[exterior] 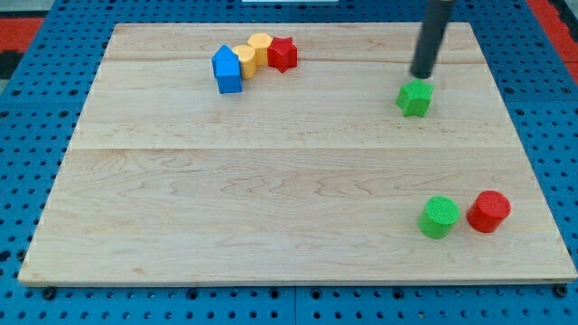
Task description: Move the green star slightly to the down
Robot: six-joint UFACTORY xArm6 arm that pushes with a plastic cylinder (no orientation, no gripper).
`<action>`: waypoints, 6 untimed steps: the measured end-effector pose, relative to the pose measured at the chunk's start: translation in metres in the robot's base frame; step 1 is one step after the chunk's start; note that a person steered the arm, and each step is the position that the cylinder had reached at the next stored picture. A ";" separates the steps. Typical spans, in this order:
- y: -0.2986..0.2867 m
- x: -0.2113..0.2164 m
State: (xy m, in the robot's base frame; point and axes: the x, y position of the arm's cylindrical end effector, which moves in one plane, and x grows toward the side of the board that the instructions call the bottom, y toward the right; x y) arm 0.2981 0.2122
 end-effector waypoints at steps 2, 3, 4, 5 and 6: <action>-0.071 0.015; -0.072 -0.019; -0.062 -0.027; -0.062 -0.027; -0.061 -0.028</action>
